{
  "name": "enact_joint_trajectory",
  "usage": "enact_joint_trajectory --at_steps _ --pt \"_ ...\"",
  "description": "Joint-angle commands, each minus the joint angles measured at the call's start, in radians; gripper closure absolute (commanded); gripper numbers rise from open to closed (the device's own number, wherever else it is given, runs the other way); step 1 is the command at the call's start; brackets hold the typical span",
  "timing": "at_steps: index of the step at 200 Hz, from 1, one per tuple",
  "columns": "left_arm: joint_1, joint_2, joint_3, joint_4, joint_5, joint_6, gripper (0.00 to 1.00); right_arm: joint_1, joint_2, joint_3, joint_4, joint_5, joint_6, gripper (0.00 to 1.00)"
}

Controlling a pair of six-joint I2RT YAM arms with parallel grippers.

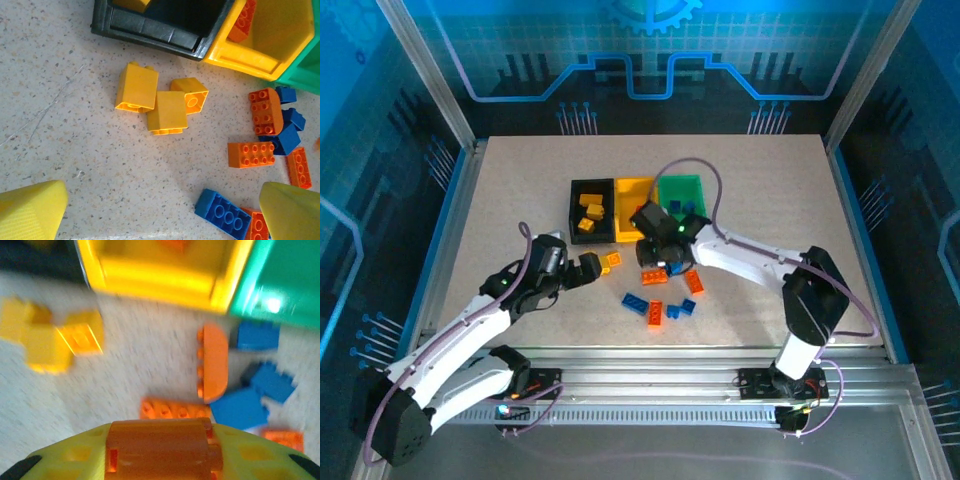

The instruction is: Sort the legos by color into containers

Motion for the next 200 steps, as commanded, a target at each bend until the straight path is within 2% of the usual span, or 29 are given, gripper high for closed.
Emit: enact_joint_trajectory --at_steps 1,39,68,101,115,151,200 --pt "0.008 0.000 -0.021 0.004 0.011 -0.032 0.01 -0.041 0.096 0.119 -0.008 -0.015 -0.058 0.59" --pt "0.005 0.009 -0.033 -0.009 0.040 -0.050 0.01 -0.118 0.318 0.372 -0.046 0.009 -0.076 0.58" --pt "0.005 0.003 -0.045 -0.010 0.058 -0.059 0.01 -0.154 0.445 0.524 -0.081 -0.026 -0.051 0.55" --pt "0.004 0.003 -0.048 -0.015 0.066 -0.056 0.01 -0.165 0.492 0.607 -0.103 -0.038 -0.038 0.38" --pt "0.005 0.003 -0.049 -0.013 0.064 -0.057 0.01 -0.166 0.478 0.613 -0.108 -0.038 -0.038 0.34" --pt "0.004 0.003 -0.054 -0.001 0.069 -0.062 0.01 -0.162 0.341 0.469 -0.062 -0.052 -0.024 0.33" --pt "0.005 0.009 -0.059 0.015 0.077 -0.068 0.01 -0.149 0.023 0.021 0.015 -0.073 0.037 0.32"
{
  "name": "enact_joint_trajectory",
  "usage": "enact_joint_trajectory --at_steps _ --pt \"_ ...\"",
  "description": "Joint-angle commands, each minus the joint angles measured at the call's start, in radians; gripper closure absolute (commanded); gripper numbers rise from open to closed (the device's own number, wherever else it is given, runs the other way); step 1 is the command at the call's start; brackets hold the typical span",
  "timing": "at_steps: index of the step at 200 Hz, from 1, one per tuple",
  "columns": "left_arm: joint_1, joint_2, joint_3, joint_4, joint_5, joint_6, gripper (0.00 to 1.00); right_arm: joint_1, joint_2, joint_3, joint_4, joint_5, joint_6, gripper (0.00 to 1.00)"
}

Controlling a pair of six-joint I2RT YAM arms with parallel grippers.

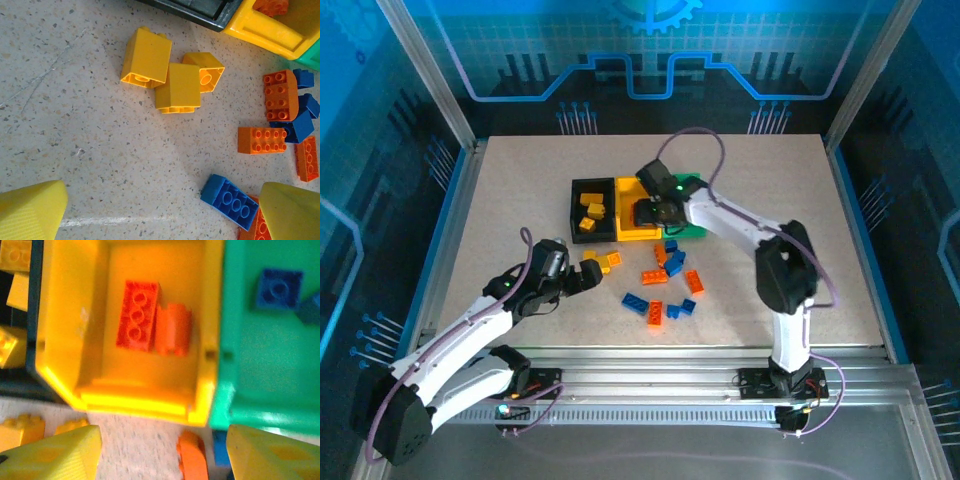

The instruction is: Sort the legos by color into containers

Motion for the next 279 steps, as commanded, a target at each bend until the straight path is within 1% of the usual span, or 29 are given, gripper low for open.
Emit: enact_joint_trajectory --at_steps 1,36,62,77,144,163,193,217,244,279 --pt "0.005 0.001 -0.017 0.018 0.027 -0.021 0.01 0.012 -0.159 -0.178 0.023 -0.010 0.048 0.32" --pt "0.010 0.019 -0.021 0.038 0.033 -0.027 0.01 0.008 -0.326 -0.446 0.013 -0.003 0.080 0.30" --pt "0.010 0.042 -0.022 0.055 0.039 -0.031 0.01 -0.011 -0.356 -0.555 0.006 -0.004 0.066 0.29" --pt "0.010 0.059 -0.018 0.062 0.040 -0.031 0.01 -0.021 -0.324 -0.560 0.010 -0.027 0.036 0.29" --pt "0.011 0.101 -0.011 0.066 0.044 -0.026 0.01 -0.023 -0.154 -0.508 0.018 -0.014 -0.020 0.30" --pt "0.010 0.105 -0.011 0.067 0.043 -0.020 0.01 -0.027 -0.116 -0.499 0.000 0.001 -0.010 0.34" --pt "0.010 0.119 -0.006 0.070 0.043 -0.017 0.01 -0.035 -0.110 -0.517 0.006 -0.005 0.003 0.50" --pt "0.010 0.129 -0.006 0.082 0.048 -0.013 0.01 -0.042 -0.131 -0.528 0.008 0.005 0.004 0.59" --pt "0.011 0.140 -0.009 0.091 0.051 -0.015 0.01 -0.057 -0.184 -0.543 0.000 0.023 0.005 0.65" --pt "0.011 0.141 -0.014 0.093 0.051 -0.015 0.01 -0.046 -0.320 -0.513 -0.008 0.021 -0.033 0.66"
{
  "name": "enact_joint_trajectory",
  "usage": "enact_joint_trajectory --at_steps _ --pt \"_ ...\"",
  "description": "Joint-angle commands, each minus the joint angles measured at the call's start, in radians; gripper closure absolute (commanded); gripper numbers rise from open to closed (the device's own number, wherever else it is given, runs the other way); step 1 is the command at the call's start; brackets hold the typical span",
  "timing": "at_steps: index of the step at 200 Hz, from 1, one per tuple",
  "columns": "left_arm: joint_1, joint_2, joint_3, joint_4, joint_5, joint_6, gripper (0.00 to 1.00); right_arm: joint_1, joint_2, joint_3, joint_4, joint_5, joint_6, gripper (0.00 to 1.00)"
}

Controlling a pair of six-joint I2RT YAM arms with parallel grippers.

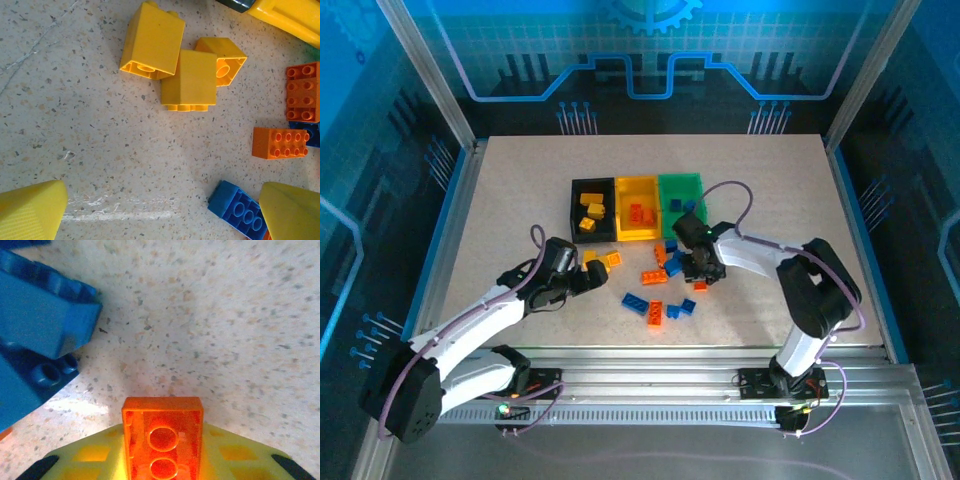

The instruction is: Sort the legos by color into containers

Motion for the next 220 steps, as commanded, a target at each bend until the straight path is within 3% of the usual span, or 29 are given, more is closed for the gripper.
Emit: enact_joint_trajectory --at_steps 1,23,50,123,153,178,220 --pt "0.008 0.003 -0.007 0.012 0.022 0.010 0.01 0.008 -0.115 0.027 -0.019 0.016 -0.028 0.66" --pt "0.009 0.002 -0.014 0.017 0.029 0.007 0.01 0.061 -0.113 0.147 -0.032 0.014 -0.062 0.66" --pt "0.009 0.000 -0.021 0.014 0.034 0.000 0.01 0.110 0.016 0.344 -0.024 0.025 -0.076 0.65" --pt "0.012 -0.049 -0.024 -0.040 0.024 0.014 0.01 0.090 0.490 0.930 -0.129 0.144 -0.043 0.62" --pt "0.017 -0.053 -0.026 -0.038 0.029 0.016 0.01 0.078 0.619 1.096 -0.195 0.128 -0.040 0.51" --pt "0.018 -0.050 -0.015 -0.044 0.030 0.024 0.01 0.078 0.619 1.132 -0.189 0.117 -0.051 0.35" --pt "0.018 -0.051 -0.006 -0.038 0.034 0.027 0.01 0.083 0.421 0.934 -0.112 0.082 -0.039 0.31"
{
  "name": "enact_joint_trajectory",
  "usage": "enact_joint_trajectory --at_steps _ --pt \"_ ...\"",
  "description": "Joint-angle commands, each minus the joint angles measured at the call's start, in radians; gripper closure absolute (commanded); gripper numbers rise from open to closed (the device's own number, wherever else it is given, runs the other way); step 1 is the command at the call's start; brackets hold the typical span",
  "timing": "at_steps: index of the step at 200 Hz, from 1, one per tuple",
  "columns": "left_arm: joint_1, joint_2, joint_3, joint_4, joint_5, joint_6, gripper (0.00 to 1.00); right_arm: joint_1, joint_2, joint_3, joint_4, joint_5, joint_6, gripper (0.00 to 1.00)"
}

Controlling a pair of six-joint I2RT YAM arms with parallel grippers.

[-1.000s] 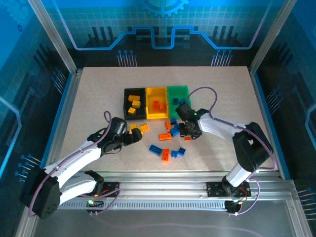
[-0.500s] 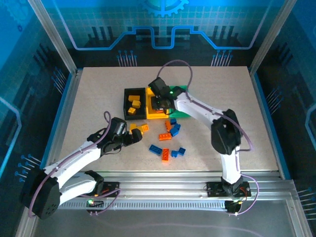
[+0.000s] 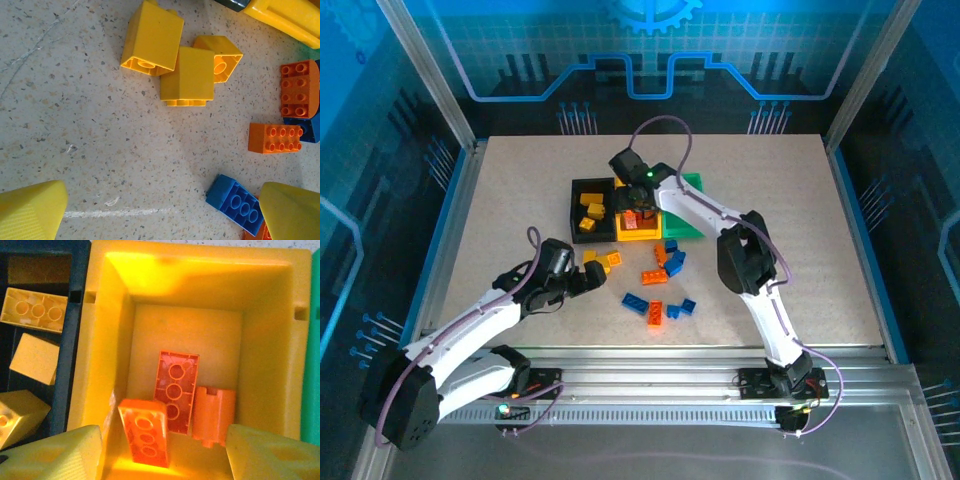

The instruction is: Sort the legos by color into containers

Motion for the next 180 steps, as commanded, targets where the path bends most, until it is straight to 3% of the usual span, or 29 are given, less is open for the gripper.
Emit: enact_joint_trajectory --at_steps 1,61,102,146,180 --pt "0.008 -0.009 0.004 -0.015 0.016 0.024 0.01 0.004 -0.171 -0.117 0.021 -0.018 0.017 0.31" --pt "0.017 0.010 0.000 0.009 0.030 0.022 0.01 0.013 -0.596 -0.712 0.107 -0.102 0.082 0.29" --pt "0.027 0.030 -0.010 0.041 0.043 0.019 0.01 0.026 -0.794 -1.051 0.080 -0.168 0.157 0.28" --pt "0.029 0.067 -0.013 0.073 0.060 0.010 0.01 0.101 -0.797 -1.165 0.113 -0.215 0.178 0.28" --pt "0.029 0.061 -0.026 0.074 0.062 0.007 0.01 0.107 -0.809 -1.196 0.144 -0.178 0.310 0.29"
